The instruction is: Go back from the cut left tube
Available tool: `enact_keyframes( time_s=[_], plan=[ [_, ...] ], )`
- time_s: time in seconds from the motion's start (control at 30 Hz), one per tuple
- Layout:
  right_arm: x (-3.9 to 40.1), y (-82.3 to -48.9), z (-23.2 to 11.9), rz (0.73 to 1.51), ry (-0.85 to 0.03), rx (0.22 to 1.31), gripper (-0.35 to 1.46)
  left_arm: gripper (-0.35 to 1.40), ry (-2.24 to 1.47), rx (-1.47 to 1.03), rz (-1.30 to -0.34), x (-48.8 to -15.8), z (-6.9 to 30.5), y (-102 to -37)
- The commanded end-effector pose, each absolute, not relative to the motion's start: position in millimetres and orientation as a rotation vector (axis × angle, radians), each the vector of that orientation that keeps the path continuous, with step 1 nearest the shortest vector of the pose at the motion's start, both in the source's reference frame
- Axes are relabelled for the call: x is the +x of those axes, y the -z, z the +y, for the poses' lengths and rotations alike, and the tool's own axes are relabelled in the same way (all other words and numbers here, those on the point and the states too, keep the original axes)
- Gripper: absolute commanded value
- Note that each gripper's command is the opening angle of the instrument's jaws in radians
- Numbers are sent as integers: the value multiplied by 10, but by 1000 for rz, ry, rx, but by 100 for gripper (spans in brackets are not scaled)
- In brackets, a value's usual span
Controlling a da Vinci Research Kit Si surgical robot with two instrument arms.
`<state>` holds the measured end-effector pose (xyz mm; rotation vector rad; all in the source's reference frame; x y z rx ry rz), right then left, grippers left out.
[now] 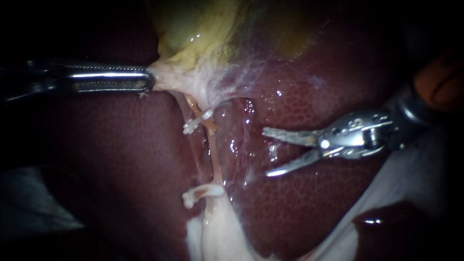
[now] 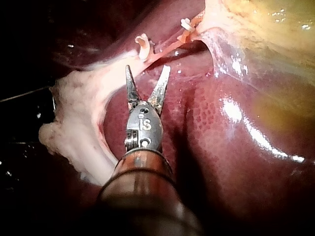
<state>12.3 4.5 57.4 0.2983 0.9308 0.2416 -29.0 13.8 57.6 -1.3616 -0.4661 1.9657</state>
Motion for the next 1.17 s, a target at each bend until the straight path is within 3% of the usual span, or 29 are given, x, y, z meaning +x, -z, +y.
enact_keyframes(
  time_s=[0.03,0.17,0.3,0.73,1.17],
  plan=[
    [120,-573,46,900,-226,286,145,-35,-1966,-1362,-466,-291,138,-576],
    [115,-572,45,793,-188,256,145,-35,-1967,-1362,-464,-291,137,-579],
    [115,-572,45,745,-183,239,145,-35,-1969,-1362,-458,-294,134,-586],
    [115,-573,43,747,-186,250,145,-35,-2002,-1342,-439,-319,123,-621],
    [118,-573,43,765,-178,278,145,-35,-2005,-1341,-444,-319,124,-620]
  ],
)
